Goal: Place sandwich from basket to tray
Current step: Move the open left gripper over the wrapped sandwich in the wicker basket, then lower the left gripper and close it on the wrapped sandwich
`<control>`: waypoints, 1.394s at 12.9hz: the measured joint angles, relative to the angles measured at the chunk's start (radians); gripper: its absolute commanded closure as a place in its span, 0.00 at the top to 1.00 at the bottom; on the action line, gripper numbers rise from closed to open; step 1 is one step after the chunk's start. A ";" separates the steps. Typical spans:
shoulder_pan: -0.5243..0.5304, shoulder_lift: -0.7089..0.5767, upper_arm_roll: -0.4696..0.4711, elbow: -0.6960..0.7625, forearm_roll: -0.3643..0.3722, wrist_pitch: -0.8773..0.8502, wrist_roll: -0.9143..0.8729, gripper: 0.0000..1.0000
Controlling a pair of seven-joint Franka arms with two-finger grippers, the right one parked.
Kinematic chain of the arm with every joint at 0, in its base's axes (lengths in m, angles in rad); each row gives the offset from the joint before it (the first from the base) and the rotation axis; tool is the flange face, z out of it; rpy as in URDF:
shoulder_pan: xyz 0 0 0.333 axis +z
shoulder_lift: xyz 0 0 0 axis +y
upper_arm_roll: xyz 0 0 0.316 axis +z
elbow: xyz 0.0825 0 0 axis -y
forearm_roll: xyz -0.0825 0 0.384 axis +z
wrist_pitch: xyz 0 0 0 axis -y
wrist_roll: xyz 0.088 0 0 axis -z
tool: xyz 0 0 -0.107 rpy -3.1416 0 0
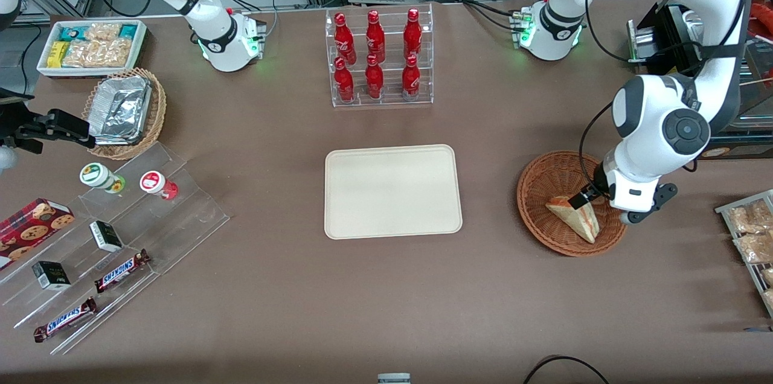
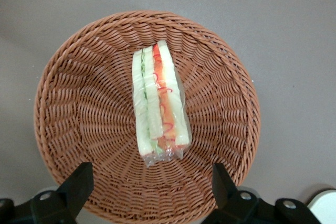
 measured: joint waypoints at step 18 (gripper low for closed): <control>0.005 0.130 0.006 0.006 0.019 0.130 0.000 0.00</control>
